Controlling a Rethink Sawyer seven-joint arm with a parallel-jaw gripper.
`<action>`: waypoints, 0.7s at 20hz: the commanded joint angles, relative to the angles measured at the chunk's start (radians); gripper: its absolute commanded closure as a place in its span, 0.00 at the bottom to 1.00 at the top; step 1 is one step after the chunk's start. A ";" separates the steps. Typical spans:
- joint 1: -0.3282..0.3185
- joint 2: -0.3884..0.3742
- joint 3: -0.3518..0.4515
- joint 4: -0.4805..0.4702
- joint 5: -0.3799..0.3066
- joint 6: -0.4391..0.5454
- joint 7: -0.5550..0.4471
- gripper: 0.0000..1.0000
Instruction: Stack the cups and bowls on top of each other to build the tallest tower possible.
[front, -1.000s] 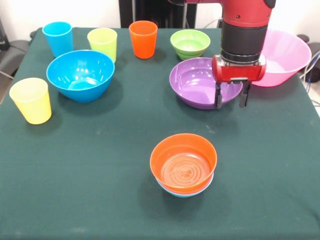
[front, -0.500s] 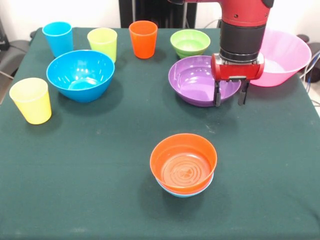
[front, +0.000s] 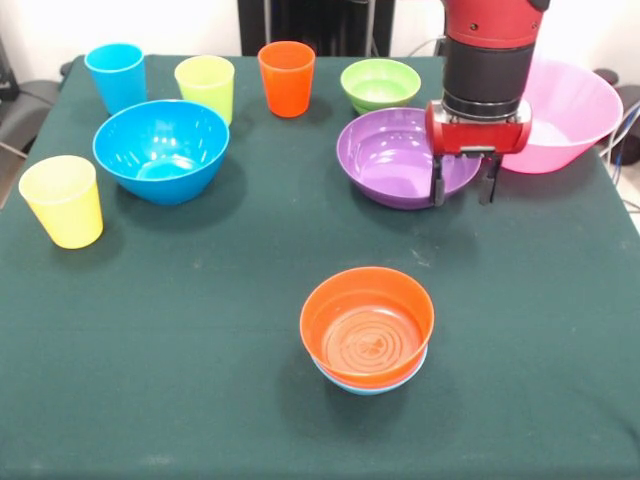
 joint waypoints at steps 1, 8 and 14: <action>0.040 -0.030 0.018 0.055 0.046 0.068 0.183 0.00; 0.056 -0.067 0.006 0.068 0.072 0.115 0.166 0.00; 0.077 -0.099 -0.027 0.059 0.078 0.169 0.148 0.00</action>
